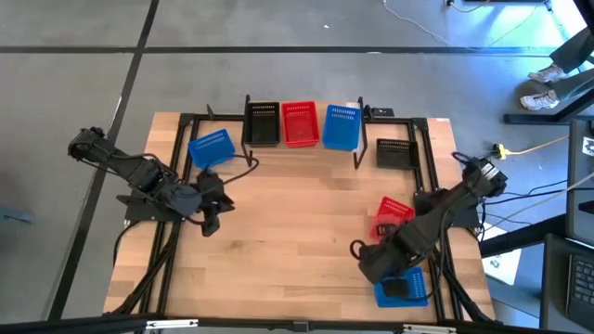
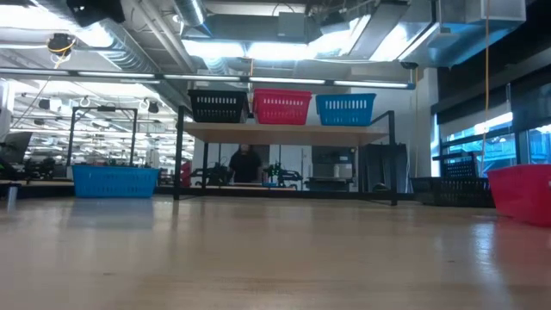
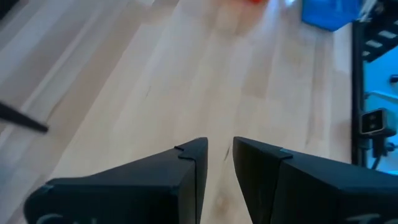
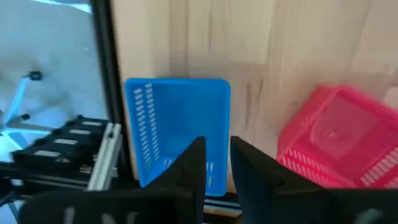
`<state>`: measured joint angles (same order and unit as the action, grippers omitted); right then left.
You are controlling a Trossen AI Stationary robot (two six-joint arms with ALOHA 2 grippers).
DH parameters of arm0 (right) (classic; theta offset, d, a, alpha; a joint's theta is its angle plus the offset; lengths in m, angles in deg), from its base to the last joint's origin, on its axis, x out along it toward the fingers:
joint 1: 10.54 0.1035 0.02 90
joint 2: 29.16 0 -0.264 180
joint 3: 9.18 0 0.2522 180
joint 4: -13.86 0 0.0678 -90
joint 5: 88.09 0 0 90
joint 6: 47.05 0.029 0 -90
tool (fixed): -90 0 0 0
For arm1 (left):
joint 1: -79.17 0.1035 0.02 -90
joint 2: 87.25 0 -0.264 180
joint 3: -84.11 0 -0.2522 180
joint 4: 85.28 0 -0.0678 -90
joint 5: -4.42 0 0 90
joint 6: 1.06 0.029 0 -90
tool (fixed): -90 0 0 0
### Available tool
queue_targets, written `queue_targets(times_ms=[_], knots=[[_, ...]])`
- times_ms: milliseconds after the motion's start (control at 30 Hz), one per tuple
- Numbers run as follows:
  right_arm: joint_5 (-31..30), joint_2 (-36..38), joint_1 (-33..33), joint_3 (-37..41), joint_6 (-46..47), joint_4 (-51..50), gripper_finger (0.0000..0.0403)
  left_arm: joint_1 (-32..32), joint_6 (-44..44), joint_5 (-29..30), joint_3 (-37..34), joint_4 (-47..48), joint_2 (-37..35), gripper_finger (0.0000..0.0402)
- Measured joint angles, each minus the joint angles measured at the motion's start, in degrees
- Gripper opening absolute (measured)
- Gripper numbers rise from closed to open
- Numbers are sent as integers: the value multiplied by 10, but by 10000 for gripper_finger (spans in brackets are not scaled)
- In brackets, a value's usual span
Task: Stack baskets on shelf by color
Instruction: Stack the bottom blue bin on the blue bin on the shelf
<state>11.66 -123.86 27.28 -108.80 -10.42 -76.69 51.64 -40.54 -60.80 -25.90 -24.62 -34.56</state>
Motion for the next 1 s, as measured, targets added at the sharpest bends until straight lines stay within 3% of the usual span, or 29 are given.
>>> queue_targets(times_ms=[467, 1000], knots=[[8, 0, 14, 187, 5, 194, 71, 0, 9, 0, 0, -17, 0, 69], [15, 0, 14, 278, 19, 284, 71, 0, 7, 0, 0, -31, 0, 69]])
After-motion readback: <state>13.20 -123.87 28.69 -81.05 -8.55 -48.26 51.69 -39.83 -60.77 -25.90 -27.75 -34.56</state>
